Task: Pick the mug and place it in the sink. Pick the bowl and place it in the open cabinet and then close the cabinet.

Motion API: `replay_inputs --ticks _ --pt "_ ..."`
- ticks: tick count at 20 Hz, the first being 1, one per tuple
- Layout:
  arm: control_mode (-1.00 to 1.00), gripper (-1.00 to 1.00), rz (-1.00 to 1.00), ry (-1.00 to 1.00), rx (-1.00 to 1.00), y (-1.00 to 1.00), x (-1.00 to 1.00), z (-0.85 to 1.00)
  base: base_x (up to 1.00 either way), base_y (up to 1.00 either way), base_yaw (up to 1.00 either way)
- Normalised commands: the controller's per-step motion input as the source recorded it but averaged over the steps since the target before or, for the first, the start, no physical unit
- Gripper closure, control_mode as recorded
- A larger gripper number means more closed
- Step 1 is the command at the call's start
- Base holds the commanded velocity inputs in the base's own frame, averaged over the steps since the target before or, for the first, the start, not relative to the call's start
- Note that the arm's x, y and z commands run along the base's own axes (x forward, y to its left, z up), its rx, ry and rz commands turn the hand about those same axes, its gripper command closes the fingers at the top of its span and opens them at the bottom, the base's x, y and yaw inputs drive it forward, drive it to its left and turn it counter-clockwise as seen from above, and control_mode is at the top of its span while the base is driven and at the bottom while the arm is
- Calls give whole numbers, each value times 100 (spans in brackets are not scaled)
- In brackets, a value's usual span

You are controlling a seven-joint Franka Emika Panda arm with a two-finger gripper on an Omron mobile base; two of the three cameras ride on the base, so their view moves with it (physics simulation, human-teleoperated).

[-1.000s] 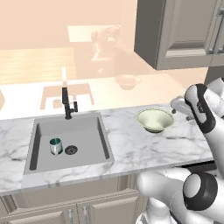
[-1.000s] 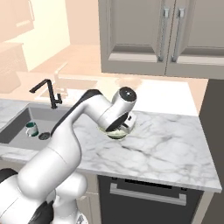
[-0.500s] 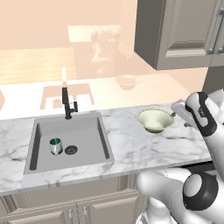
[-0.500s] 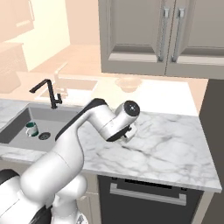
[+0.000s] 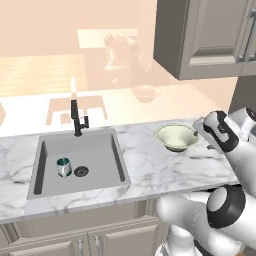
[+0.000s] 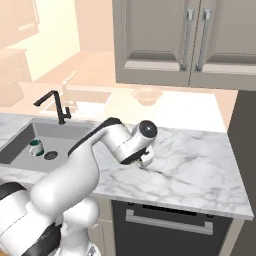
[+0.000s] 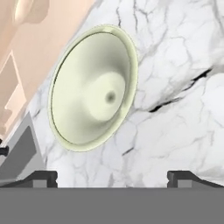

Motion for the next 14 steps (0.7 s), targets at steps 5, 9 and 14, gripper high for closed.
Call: replay_inputs --ticks 5,9,14 --pt "-100 -100 -6 7 12 -18 35 -27 0 0 0" --pt "-100 -100 0 4 24 -24 55 -24 0 0 0" --pt "-100 -100 2 0 20 -13 53 -22 0 0 0"
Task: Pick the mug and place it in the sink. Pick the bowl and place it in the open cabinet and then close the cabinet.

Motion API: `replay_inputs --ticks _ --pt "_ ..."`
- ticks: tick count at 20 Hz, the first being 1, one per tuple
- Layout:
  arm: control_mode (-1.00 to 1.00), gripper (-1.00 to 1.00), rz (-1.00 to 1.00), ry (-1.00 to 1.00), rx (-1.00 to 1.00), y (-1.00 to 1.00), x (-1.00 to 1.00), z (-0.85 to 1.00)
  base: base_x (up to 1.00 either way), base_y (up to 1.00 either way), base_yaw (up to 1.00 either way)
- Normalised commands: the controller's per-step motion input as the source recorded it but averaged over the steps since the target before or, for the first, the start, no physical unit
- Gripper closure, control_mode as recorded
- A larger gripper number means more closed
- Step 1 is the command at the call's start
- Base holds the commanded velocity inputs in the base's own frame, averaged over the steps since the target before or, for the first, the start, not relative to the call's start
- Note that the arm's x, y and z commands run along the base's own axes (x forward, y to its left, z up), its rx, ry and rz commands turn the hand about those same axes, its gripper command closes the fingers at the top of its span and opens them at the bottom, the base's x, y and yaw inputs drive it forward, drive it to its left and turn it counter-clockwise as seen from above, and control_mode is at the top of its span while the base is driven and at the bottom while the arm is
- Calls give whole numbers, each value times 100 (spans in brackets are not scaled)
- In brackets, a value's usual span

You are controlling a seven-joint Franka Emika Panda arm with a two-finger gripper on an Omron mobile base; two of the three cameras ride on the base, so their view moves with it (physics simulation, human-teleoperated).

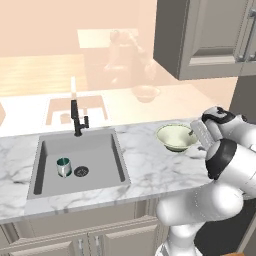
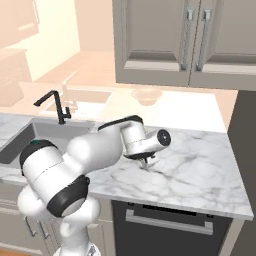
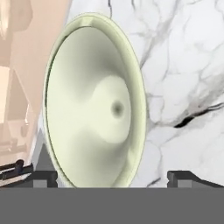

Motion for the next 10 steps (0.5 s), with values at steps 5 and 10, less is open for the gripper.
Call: replay_inputs --ticks 5,10 --pt "-100 -100 2 0 12 -11 56 -22 0 0 0" --pt "-100 -100 2 0 5 -2 55 -24 0 0 0"
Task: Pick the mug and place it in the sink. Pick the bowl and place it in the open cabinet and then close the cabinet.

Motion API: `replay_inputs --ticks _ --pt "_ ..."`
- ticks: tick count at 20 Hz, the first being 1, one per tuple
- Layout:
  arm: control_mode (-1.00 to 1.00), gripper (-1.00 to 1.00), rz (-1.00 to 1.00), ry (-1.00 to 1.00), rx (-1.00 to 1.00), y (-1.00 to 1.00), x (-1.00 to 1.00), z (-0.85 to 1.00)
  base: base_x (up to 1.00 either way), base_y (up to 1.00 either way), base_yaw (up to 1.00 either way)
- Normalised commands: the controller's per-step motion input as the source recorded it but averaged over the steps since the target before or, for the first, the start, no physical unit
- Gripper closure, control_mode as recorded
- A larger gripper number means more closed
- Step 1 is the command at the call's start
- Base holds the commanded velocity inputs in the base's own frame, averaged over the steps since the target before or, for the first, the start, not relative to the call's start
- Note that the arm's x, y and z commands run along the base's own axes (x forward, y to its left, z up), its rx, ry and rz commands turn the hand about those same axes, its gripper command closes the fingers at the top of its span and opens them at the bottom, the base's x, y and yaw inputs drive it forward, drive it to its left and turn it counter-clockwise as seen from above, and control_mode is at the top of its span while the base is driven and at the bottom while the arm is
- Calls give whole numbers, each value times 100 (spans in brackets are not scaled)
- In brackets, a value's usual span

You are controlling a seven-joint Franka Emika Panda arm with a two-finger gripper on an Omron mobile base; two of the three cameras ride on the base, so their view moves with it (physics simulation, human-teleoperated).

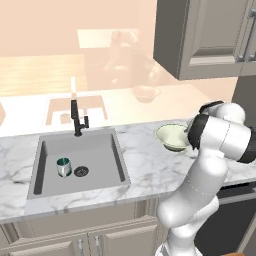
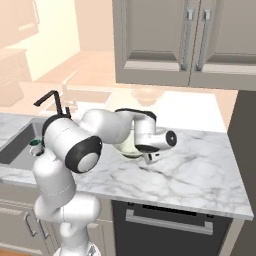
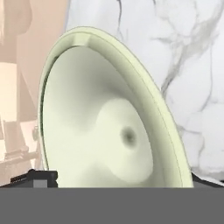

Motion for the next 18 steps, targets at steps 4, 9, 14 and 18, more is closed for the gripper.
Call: replay_inputs --ticks 4,9,14,18 --pt "-100 -100 1 0 1 -10 43 -28 0 0 0" --pt "-100 -100 0 0 0 -20 27 -35 0 0 0" --pt "-100 -100 0 -1 0 -9 21 -20 0 0 0" --pt "-100 100 0 -2 0 23 13 0 0 0 0"
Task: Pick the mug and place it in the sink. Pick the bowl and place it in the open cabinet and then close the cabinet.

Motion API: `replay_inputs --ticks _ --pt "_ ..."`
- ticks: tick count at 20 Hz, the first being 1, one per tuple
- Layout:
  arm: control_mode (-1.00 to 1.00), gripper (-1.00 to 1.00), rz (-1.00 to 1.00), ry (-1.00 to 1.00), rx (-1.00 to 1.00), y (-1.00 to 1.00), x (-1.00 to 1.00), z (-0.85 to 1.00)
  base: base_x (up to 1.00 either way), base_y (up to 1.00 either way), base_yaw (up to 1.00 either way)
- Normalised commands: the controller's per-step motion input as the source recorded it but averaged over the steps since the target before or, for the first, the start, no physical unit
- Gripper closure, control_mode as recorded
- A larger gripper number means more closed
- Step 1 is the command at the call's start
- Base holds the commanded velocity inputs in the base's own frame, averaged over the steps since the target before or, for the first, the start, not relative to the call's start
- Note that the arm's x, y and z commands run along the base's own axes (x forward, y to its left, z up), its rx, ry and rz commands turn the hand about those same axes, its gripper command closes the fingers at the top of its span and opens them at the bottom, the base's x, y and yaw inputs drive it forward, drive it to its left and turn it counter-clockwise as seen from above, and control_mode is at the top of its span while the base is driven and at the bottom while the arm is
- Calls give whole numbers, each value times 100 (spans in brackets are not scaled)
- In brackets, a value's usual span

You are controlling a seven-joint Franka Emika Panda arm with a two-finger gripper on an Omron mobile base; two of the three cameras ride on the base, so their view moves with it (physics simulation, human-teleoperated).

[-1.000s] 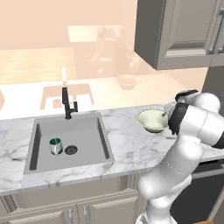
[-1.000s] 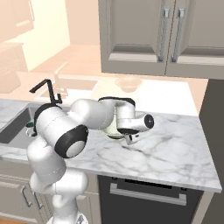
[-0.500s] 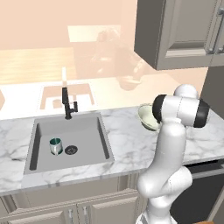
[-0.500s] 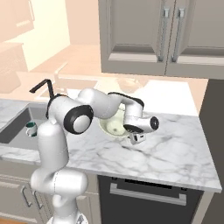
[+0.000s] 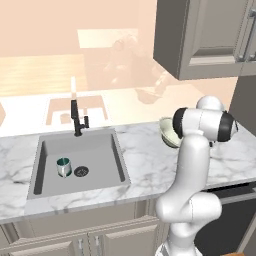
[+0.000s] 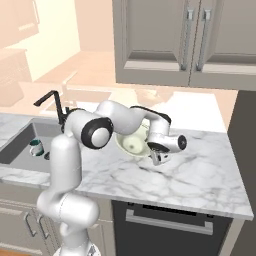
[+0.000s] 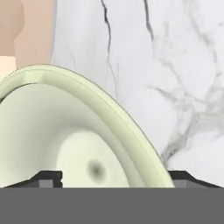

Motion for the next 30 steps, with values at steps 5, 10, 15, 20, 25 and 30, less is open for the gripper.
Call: replay_inputs --ticks 5,10,15,20,25,30 --pt "-100 100 0 0 1 20 11 2 0 0 0" --pt "-100 100 0 0 3 0 2 3 0 0 0" --pt "-100 100 0 0 3 -10 1 26 0 0 0" --pt "-100 100 0 -8 1 -10 -33 78 0 0 0" --pt "-100 100 0 -17 0 0 -70 91 0 0 0" --pt "-100 100 2 -14 -2 1 -95 81 0 0 0"
